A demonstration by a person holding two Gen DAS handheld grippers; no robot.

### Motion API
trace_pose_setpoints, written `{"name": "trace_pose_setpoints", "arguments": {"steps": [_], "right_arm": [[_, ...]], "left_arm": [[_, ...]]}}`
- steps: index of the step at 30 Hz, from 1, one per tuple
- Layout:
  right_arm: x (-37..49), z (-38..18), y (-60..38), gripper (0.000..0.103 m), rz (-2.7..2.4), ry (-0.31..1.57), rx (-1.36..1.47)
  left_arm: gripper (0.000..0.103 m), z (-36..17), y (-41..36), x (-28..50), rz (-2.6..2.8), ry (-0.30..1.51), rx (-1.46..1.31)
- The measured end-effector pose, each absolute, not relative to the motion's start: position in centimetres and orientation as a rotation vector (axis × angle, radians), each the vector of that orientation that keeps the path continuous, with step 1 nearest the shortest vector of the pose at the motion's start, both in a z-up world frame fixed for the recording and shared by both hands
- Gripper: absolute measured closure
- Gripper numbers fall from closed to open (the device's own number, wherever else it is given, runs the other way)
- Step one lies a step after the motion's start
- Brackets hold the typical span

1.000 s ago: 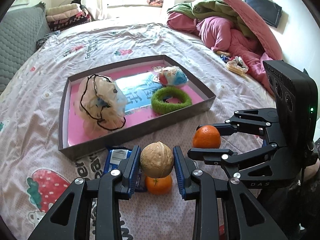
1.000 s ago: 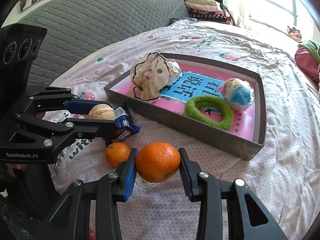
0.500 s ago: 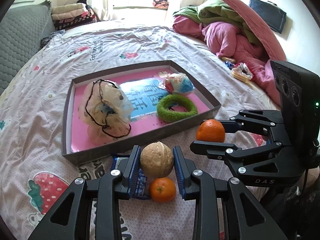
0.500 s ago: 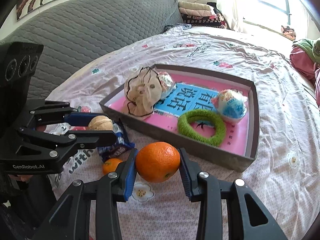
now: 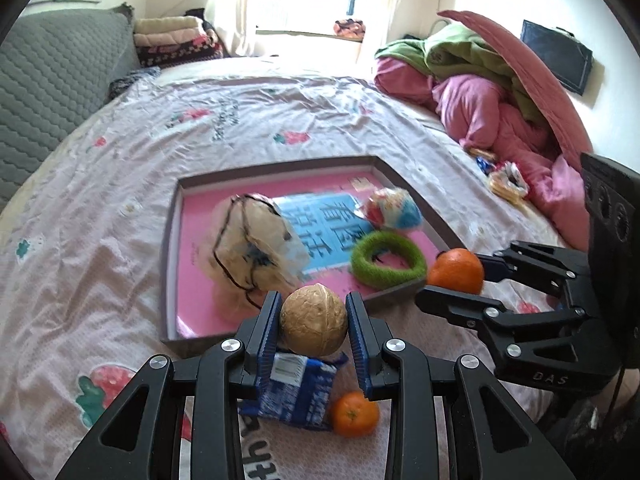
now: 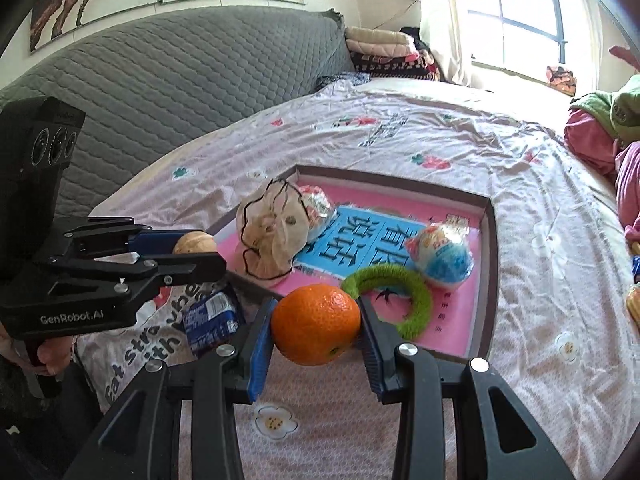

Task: Organize objects
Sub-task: 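Carry the walnut with the left tool while the right carries the orange over the tray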

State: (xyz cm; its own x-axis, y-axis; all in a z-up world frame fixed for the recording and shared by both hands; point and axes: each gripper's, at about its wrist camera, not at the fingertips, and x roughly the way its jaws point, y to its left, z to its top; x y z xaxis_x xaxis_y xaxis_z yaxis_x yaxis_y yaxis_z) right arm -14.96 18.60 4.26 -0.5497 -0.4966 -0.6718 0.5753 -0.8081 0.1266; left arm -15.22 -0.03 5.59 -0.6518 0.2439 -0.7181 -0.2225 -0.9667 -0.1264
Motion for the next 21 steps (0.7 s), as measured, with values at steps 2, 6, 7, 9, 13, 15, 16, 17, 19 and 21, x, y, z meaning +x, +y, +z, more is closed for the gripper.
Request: {"name": "trace_pose_setpoints", "arguments": {"steps": [2, 6, 7, 9, 13, 15, 16, 17, 19, 21], "right_arm": [[-15.1, 4.5, 18.6, 0.063, -2.336, 0.138, 0.950], [-15.3, 5.0, 18.9, 0.063, -2.357, 0.112, 0.924], [-15.4, 5.2, 18.9, 0.063, -2.362, 0.106, 0.918], [-15.5, 5.4, 19.2, 0.063, -2.378, 0.091, 0.902], [-15.9, 5.9, 19.5, 0.063, -2.415, 0.087, 0.873], [-16.1, 6.2, 19.5, 0.063, -2.443, 0.104, 0.854], [-16.0, 6.2, 19.5, 0.063, -2.452, 0.111, 0.846], [-16.0, 6.4, 19.5, 0.063, -2.463, 0.126, 0.832], [-15.9, 6.5, 19.4, 0.063, -2.482, 0.139, 0.811], [-15.9, 6.8, 19.4, 0.063, -2.495, 0.149, 0.791]], "left_arm": [[0.070, 5.8, -0.3, -15.4, 2.654, -0.058, -1.145], [0.070, 6.0, -0.6, -15.8, 2.671, -0.080, -1.135], [0.070, 6.0, -0.7, -15.9, 2.675, -0.083, -1.132], [0.070, 6.2, -0.8, -16.0, 2.684, -0.095, -1.119], [0.070, 6.6, -0.8, -16.2, 2.707, -0.111, -1.086], [0.070, 6.9, -0.7, -16.3, 2.724, -0.108, -1.070], [0.070, 6.9, -0.6, -16.4, 2.729, -0.105, -1.065], [0.070, 7.0, -0.6, -16.4, 2.737, -0.107, -1.054], [0.070, 7.2, -0.4, -16.5, 2.744, -0.106, -1.046], [0.070, 7.2, -0.4, -16.6, 2.748, -0.115, -1.040]]}}
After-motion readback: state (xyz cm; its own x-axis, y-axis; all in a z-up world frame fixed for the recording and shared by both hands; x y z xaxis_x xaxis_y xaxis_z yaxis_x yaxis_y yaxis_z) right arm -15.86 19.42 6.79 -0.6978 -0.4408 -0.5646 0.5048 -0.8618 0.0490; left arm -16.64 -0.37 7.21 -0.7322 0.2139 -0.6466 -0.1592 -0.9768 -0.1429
